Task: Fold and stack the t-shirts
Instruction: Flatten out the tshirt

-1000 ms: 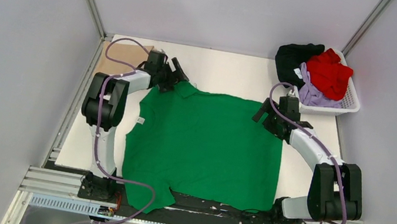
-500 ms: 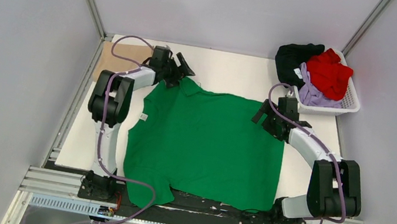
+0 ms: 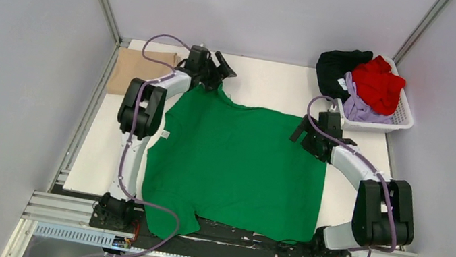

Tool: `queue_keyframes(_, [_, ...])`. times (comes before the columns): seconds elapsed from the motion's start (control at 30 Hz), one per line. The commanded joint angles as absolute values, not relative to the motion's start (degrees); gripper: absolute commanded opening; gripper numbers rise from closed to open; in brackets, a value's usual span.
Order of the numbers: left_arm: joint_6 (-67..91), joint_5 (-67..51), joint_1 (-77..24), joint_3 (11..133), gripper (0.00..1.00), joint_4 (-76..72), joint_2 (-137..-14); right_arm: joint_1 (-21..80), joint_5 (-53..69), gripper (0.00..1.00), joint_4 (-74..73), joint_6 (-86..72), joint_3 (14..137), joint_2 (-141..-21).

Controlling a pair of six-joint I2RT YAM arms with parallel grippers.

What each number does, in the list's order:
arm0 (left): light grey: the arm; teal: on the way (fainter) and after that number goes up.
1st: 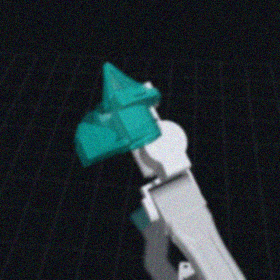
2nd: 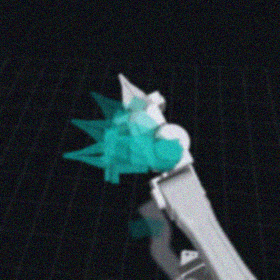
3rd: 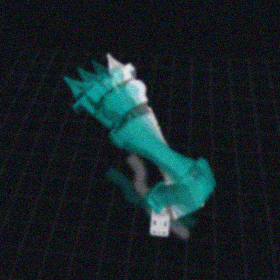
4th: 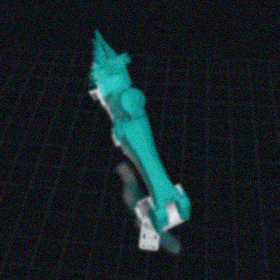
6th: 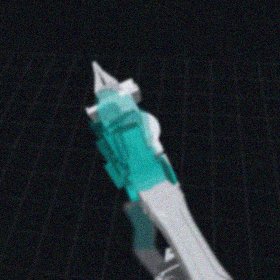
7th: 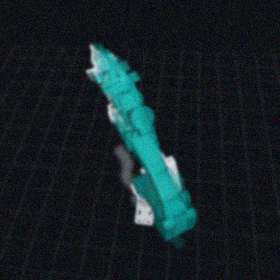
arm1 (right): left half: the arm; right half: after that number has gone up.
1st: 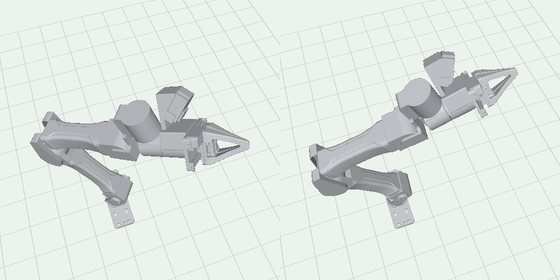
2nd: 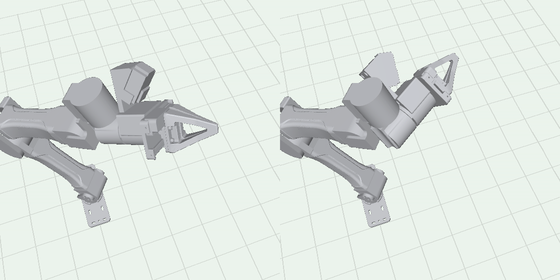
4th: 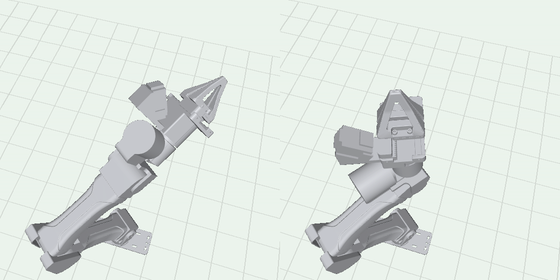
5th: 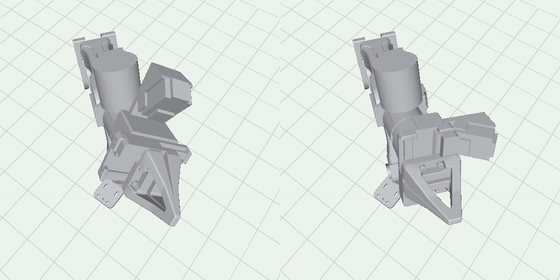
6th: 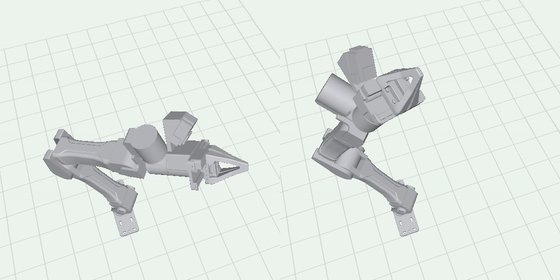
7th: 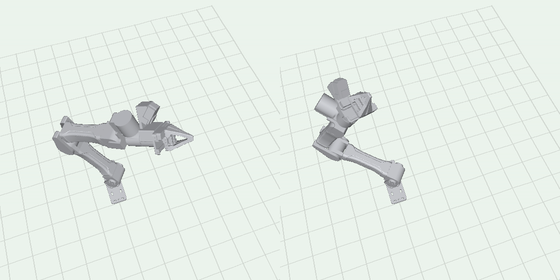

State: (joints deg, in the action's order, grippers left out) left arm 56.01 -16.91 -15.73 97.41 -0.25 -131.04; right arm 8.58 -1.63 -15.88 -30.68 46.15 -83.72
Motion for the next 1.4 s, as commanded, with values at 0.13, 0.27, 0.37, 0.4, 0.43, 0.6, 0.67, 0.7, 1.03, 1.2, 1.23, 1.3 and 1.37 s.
queue_keyframes(0.13, [56.0, -13.6, -16.7, 131.6, 0.99, 13.0, -150.9, 8.6, -3.5, 1.00, -13.4, -29.3, 46.0, -82.7])
queue_keyframes(0.27, [51.3, -11.5, -17.8, 139.8, 1.00, 18.1, -150.9, 8.6, -4.0, 1.00, -13.7, -29.0, 45.4, -80.7])
queue_keyframes(0.37, [47.9, -9.1, -18.1, 133.7, 1.00, 18.0, -145.4, 8.6, -4.7, 1.00, -14.3, -28.8, 45.2, -79.5])
queue_keyframes(0.4, [45.6, -8.6, -18.1, 131.3, 1.00, 19.1, -142.2, 8.6, -5.1, 1.00, -14.7, -28.8, 45.2, -79.1])
queue_keyframes(0.43, [44.4, -7.9, -18.2, 130.4, 1.00, 20.0, -140.5, 8.6, -5.4, 1.00, -15.2, -28.9, 45.3, -78.8])
queue_keyframes(0.6, [33.4, -1.8, -19.8, 118.5, 1.00, 31.8, -125.4, 8.6, -4.5, 1.00, -17.6, -30.1, 44.7, -76.4])
queue_keyframes(0.67, [30.8, 5.0, -21.1, 109.1, 1.00, 33.4, -118.3, 8.6, -3.7, 1.00, -18.3, -30.1, 43.9, -75.4])
queue_keyframes(0.7, [29.8, 6.0, -22.0, 105.9, 1.00, 33.3, -113.6, 8.6, -3.3, 1.00, -18.9, -30.0, 43.5, -74.9])
queue_keyframes(1.03, [33.2, 2.9, -23.3, 77.0, 1.00, 32.4, -101.9, 8.7, -1.0, 1.00, -22.0, -30.5, 41.3, -75.3])
queue_keyframes(1.2, [34.0, 1.5, -23.3, 75.3, 1.00, 30.0, -105.1, 8.8, -1.0, 1.00, -21.9, -30.7, 42.5, -79.3])
queue_keyframes(1.23, [34.0, 1.2, -23.3, 76.3, 1.00, 29.9, -106.7, 8.7, -0.9, 1.00, -21.8, -30.6, 43.0, -80.3])
queue_keyframes(1.3, [34.0, 1.0, -23.3, 77.7, 1.00, 29.7, -109.2, 8.8, -1.0, 1.00, -21.7, -30.6, 43.9, -82.2])
queue_keyframes(1.37, [34.2, 1.2, -23.0, 79.0, 1.00, 29.6, -111.7, 8.7, -1.2, 1.00, -21.5, -30.2, 44.9, -84.9])
